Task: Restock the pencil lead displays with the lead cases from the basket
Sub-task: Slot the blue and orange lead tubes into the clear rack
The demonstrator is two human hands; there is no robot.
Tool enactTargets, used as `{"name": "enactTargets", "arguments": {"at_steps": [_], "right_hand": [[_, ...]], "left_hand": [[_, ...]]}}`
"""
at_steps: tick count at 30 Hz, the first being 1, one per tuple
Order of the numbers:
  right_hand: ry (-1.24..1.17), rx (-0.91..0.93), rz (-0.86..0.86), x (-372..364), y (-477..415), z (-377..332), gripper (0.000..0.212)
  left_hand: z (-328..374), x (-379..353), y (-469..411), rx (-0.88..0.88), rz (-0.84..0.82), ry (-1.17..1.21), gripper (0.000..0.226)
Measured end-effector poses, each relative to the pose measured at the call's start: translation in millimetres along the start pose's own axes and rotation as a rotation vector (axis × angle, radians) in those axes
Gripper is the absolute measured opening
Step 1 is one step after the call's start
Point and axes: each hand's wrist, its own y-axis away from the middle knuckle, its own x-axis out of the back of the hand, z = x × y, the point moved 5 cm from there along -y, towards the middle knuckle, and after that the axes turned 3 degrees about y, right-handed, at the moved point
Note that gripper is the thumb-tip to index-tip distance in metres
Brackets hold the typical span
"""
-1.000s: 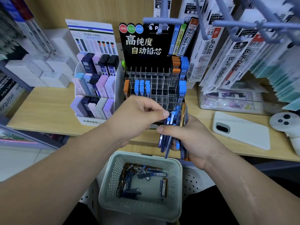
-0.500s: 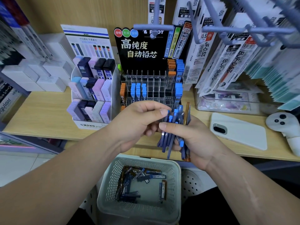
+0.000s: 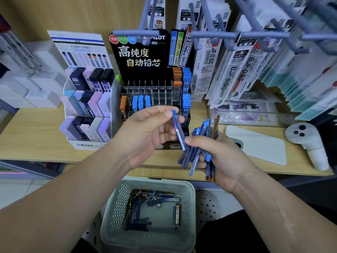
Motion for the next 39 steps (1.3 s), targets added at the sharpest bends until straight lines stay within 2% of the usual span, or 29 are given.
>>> {"name": "enactTargets", "arguments": {"at_steps": [6,9,12,19,29,35,39], "right_hand": [[0.009,0.013,0.034,6.2,1.2,0.0,0.009],[0.032,0.023,0.094,11.9,2.1,-1.2,0.013],[0.058,0.03,0.152,18.5,0.4,0.0,0.017],[0.049,0.019,0.299,33.0,-1.2,1.2,0.023],[0.069,0.0,0.311,34.6,-2.9,3.3,0.025],[0.084,0.002,0.301,34.4,-4.4,4.5,0.024],[0.077,-0.002,0.295,33.6,-4.3,4.9,0.024]], "left_hand": [[-6.2,-9.9,-1.1,-0.022,0.026,0.004,0.028],[-5.7,-15.2,-2.3,-0.026,0.001,-0.079,0.012],[-2.4,-15.1,-5.3,-0.055,0.061,-0.172,0.015],[19.7,-8.0,-14.4,-0.339,0.254,-0.488,0.018],[7.9,-15.6,-19.4,-0.545,0.197,-0.983,0.019],[8.4,-17.6,-25.4,-0.697,0.234,-1.125,0.014],[9.6,-15.6,-30.0,-0.685,0.251,-1.112,0.014]]}}
